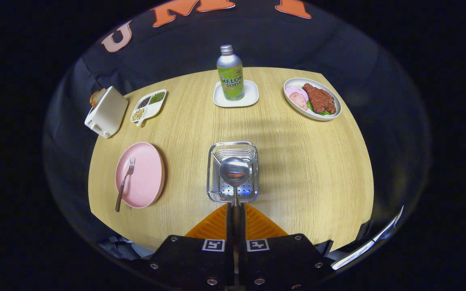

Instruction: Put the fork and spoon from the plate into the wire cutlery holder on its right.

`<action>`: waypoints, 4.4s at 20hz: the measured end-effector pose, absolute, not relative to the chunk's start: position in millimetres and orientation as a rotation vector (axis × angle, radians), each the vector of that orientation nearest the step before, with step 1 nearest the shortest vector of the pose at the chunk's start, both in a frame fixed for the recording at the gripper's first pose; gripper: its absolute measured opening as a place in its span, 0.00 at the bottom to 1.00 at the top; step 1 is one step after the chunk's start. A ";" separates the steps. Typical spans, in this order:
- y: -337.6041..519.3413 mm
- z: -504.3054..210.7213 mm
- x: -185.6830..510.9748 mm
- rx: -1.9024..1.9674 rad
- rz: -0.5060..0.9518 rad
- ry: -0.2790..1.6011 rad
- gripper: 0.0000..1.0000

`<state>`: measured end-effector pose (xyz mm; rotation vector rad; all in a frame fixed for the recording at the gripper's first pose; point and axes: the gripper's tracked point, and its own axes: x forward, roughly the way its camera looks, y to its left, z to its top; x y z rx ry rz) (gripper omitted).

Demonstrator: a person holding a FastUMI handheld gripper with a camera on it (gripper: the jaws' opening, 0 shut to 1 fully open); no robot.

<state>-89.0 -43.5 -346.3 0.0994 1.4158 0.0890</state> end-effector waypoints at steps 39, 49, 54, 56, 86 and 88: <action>3.8 -130.8 48.5 0.052 -0.095 0.350 0.43; 99.4 -144.5 40.9 0.029 0.005 0.348 0.93; 142.8 -165.2 33.2 0.017 0.062 0.391 0.95; 156.6 -176.4 29.0 0.015 0.077 0.421 0.95; 263.7 -416.6 -90.8 -0.008 0.226 1.251 0.86; 265.1 -419.5 -92.2 -0.017 0.240 1.264 0.78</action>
